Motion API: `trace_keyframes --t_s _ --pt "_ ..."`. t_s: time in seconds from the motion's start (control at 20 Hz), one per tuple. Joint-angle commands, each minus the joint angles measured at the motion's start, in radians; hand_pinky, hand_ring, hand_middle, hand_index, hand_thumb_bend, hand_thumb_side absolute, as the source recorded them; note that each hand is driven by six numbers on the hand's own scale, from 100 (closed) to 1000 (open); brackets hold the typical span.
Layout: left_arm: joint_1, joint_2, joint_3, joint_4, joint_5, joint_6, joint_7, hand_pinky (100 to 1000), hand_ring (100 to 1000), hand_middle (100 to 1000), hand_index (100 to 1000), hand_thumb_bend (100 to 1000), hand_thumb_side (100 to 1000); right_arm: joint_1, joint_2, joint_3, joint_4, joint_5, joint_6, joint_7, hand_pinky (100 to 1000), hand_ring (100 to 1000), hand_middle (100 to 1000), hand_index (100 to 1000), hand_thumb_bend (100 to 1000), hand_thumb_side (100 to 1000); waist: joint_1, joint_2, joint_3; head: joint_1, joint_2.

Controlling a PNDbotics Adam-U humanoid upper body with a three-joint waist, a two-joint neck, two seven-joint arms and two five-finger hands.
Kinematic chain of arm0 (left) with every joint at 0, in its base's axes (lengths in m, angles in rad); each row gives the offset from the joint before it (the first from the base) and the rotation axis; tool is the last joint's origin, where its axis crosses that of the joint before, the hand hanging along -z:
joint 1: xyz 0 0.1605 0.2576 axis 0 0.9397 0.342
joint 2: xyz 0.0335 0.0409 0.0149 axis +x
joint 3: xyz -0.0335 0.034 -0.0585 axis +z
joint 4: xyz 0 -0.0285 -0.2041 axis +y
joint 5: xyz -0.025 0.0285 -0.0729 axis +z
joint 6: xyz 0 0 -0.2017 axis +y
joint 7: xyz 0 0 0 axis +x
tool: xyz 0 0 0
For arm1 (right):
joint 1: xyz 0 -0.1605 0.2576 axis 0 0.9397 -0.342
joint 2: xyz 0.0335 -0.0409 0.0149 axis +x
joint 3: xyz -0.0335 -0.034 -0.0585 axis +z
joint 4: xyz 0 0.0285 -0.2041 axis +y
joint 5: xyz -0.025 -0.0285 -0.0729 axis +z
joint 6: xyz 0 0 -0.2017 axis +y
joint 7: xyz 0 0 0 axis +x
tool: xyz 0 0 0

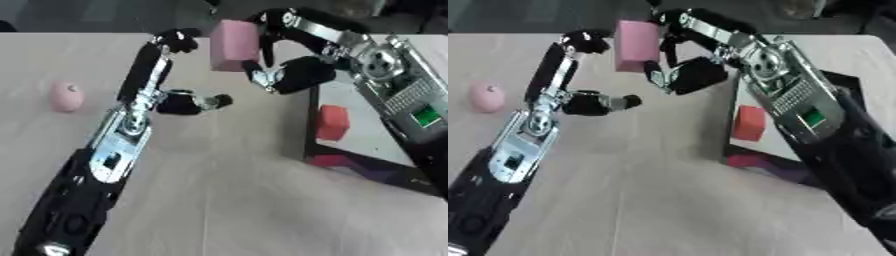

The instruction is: Pick up the objects with one hand, pass them to the other hand, and then place them into the box on the other side of the table.

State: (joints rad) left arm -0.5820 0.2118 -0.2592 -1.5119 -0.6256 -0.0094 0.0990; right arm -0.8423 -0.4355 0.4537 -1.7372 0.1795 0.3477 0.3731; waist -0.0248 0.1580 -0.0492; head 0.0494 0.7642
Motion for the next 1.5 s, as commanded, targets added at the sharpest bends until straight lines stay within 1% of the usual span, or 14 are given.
trace_keyframes --t_s 0.05,0.15,0.3,0.5,0.65,0.7,0.75,0.85,1.0,1.3,1.5 --pt "-0.008 0.028 0.013 -0.013 -0.002 0.000 0.010 750 666 616 823 841 310 0.014 -0.066 -0.063 -0.047 -0.033 0.016 -0.034 929 795 365 691 100 236 -0.008 -0.032 -0.002 -0.001 0.006" --pt "-0.006 0.032 0.014 -0.015 -0.003 0.001 0.014 750 666 615 821 842 306 0.038 -0.100 -0.096 -0.059 -0.052 0.023 -0.057 930 797 368 692 100 240 -0.008 -0.031 -0.002 0.002 0.006" --pt "-0.006 0.039 0.015 -0.021 -0.002 0.001 0.018 750 666 614 816 833 301 0.081 -0.158 -0.147 -0.091 -0.069 0.015 -0.079 930 797 369 690 100 245 -0.008 -0.029 -0.003 0.007 0.006" --pt "-0.004 0.044 0.017 -0.027 0.000 0.003 0.022 751 665 614 813 815 299 0.139 -0.222 -0.211 -0.122 -0.097 0.014 -0.105 932 800 374 696 100 249 -0.007 -0.027 -0.005 0.002 0.006" --pt "-0.002 0.048 0.018 -0.029 0.002 0.003 0.025 752 666 614 811 812 302 0.188 -0.267 -0.248 -0.117 -0.109 0.022 -0.126 932 801 375 698 100 242 -0.007 -0.027 -0.006 -0.005 0.006" --pt "-0.002 0.049 0.018 -0.030 0.003 0.003 0.025 751 666 614 811 823 303 0.203 -0.278 -0.258 -0.112 -0.110 0.025 -0.134 932 802 376 699 100 231 -0.008 -0.026 -0.006 -0.005 0.006" --pt "-0.002 0.051 0.017 -0.030 0.003 0.003 0.025 751 667 615 811 811 304 0.220 -0.288 -0.267 -0.106 -0.110 0.026 -0.142 932 802 377 699 100 235 -0.008 -0.026 -0.006 -0.005 0.006" --pt "-0.001 0.053 0.017 -0.033 0.002 0.001 0.023 751 667 616 811 814 304 0.249 -0.309 -0.281 -0.097 -0.107 0.023 -0.149 929 801 380 700 100 228 -0.007 -0.026 -0.006 -0.007 0.006" --pt "0.001 0.055 0.016 -0.039 0.001 -0.002 0.024 751 667 615 809 813 303 0.283 -0.331 -0.295 -0.081 -0.096 0.016 -0.152 927 801 380 698 100 219 -0.006 -0.025 -0.006 -0.021 0.006" --pt "0.001 0.060 0.014 -0.050 0.004 -0.008 0.028 747 662 608 805 817 297 0.346 -0.370 -0.308 -0.046 -0.055 -0.005 -0.142 919 798 385 693 100 203 -0.005 -0.025 -0.003 -0.052 0.006" --pt "0.001 0.061 0.011 -0.053 0.007 -0.014 0.028 745 659 603 801 817 299 0.374 -0.384 -0.311 -0.015 -0.025 -0.017 -0.129 917 802 399 701 100 199 -0.004 -0.024 -0.001 -0.065 0.006"
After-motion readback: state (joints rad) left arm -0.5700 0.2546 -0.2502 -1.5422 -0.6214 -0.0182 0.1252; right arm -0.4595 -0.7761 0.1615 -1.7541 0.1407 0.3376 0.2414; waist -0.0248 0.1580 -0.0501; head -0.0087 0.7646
